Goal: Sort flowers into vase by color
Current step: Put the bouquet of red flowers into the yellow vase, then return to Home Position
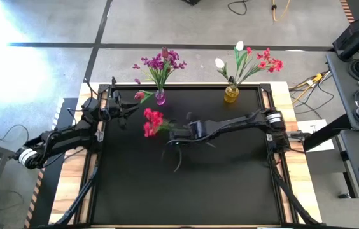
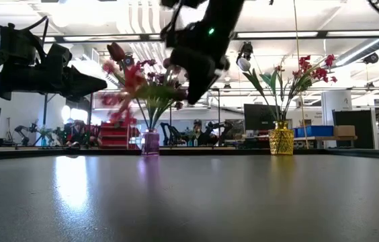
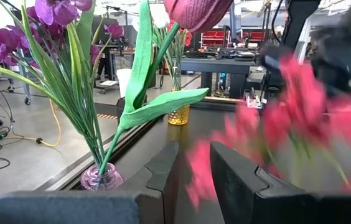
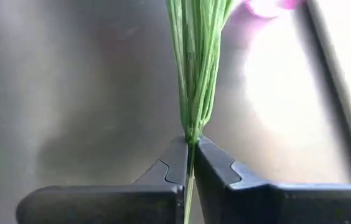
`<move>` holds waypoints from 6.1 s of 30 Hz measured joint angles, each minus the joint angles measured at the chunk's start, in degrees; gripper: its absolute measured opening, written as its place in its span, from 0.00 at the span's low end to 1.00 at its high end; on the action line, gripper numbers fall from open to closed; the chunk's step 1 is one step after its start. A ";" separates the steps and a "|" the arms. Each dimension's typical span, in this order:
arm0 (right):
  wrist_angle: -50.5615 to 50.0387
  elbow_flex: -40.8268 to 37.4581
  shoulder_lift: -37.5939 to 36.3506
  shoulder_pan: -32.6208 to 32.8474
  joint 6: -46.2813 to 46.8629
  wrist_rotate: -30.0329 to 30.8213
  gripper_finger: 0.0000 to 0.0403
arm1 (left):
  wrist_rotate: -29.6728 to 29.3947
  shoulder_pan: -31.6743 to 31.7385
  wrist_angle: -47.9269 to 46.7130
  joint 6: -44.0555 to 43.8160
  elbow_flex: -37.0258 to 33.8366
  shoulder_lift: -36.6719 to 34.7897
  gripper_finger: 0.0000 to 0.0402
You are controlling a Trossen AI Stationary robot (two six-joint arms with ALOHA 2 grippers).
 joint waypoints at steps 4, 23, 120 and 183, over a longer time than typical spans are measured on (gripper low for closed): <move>5.93 -7.19 -8.18 0.82 0.46 8.42 0.03 | 0.00 0.00 -0.14 0.02 0.00 0.00 0.19; 36.18 -49.36 -46.26 -4.25 -1.09 57.44 0.03 | -0.02 0.00 0.04 0.02 0.00 -0.02 0.19; 126.21 -77.89 -28.83 -37.05 -31.85 20.62 0.33 | -0.02 -0.02 -0.25 0.66 0.02 0.00 0.19; 76.28 -89.31 -66.98 -0.44 -18.44 -8.16 0.02 | -31.74 -41.82 -2.44 0.24 -0.35 -0.33 0.00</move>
